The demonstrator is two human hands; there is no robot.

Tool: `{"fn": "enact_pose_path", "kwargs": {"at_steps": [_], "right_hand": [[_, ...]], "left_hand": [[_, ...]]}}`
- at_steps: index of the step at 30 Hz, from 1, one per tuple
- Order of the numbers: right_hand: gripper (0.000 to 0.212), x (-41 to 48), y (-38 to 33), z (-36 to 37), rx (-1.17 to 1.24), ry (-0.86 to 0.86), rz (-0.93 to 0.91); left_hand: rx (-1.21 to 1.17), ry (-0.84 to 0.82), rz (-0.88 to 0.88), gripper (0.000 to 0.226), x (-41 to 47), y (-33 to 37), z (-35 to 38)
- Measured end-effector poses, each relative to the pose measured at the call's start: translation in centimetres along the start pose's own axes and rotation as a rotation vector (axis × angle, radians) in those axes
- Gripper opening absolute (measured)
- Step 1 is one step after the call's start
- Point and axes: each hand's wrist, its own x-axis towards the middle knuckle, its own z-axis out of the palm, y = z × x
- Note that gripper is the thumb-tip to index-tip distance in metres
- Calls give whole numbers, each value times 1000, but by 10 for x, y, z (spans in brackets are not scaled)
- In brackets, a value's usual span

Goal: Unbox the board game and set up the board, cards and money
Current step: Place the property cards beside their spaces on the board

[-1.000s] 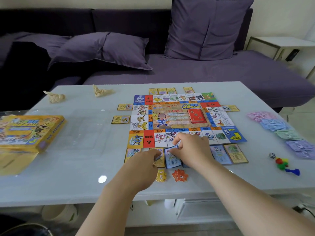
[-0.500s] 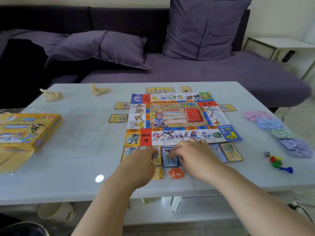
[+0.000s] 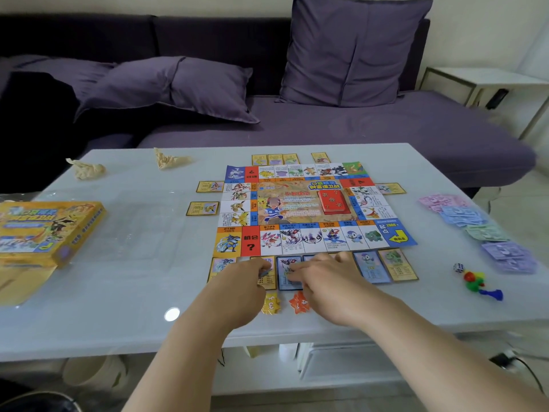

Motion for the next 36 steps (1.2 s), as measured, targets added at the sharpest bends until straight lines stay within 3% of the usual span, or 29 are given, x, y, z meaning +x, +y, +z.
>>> {"fn": "enact_pose_path", "kwargs": {"at_steps": [14, 19, 32, 36], "right_hand": [[35, -8, 4, -3, 40, 59, 5], [33, -9, 7, 3, 40, -24, 8], [22, -11, 6, -5, 31, -47, 6], [29, -10, 7, -2, 66, 2, 6]], "left_hand": [[-18, -16, 19, 54, -1, 2, 2], [3, -7, 19, 53, -1, 5, 2], [14, -22, 16, 52, -1, 7, 4], [12, 1, 23, 52, 0, 6, 6]]}}
